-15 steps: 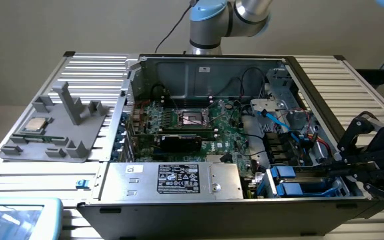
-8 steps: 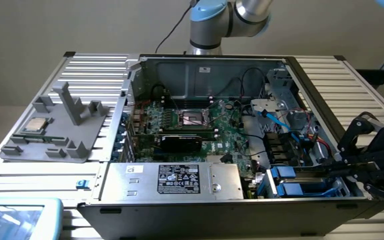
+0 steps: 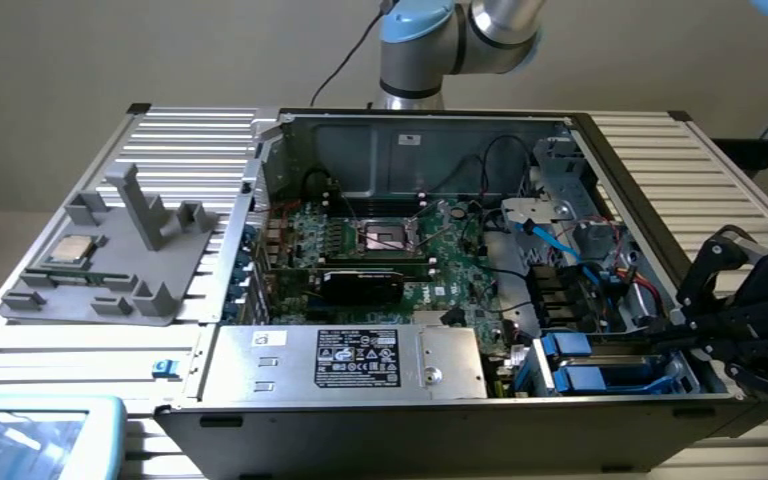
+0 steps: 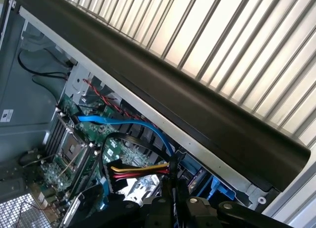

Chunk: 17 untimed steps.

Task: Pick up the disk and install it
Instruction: 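Insert the first disk wire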

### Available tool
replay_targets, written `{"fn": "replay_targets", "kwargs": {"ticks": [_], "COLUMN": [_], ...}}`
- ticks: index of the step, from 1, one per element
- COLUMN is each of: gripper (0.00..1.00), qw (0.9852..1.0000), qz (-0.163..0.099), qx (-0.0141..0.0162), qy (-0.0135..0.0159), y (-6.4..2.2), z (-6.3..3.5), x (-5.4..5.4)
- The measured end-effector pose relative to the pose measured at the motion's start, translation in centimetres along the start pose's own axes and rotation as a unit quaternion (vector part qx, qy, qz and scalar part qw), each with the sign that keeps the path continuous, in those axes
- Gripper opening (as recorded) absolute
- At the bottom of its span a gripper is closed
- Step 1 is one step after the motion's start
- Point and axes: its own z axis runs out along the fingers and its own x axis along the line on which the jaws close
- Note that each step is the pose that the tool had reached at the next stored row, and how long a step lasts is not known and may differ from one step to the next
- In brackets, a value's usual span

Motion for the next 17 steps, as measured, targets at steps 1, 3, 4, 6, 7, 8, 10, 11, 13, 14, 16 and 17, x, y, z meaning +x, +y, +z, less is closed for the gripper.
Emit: {"fn": "replay_targets", "kwargs": {"ticks": [1, 3, 4, 6, 7, 8, 10, 11, 13, 14, 16, 17], "gripper": [0.15, 0.15, 0.15, 0.15, 0.14, 0.11, 0.11, 0.11, 0.11, 0.11, 0.11, 0.11], "qw": [1.0000, 1.0000, 1.0000, 1.0000, 1.0000, 1.0000, 1.0000, 1.0000, 1.0000, 1.0000, 1.0000, 1.0000], "qz": [0.000, 0.000, 0.000, 0.000, 0.000, 0.000, 0.000, 0.000, 0.000, 0.000, 0.000, 0.000], "qx": [0.0001, 0.0001, 0.0001, 0.0001, 0.0001, 0.0001, 0.0001, 0.0001, 0.0001, 0.0001, 0.0002, 0.0002], "qy": [0.0000, 0.0000, 0.0000, 0.0000, 0.0000, 0.0000, 0.0000, 0.0000, 0.0000, 0.0000, -0.0002, -0.0001], "y": [0.00, 0.00, 0.00, 0.00, 0.00, 0.00, 0.00, 0.00, 0.00, 0.00, -0.01, -0.02], "z": [0.00, 0.00, 0.00, 0.00, 0.00, 0.00, 0.00, 0.00, -0.05, -0.09, -0.43, -0.74], "x": [0.00, 0.00, 0.00, 0.00, 0.00, 0.00, 0.00, 0.00, 0.03, 0.05, 0.23, 0.39]}}
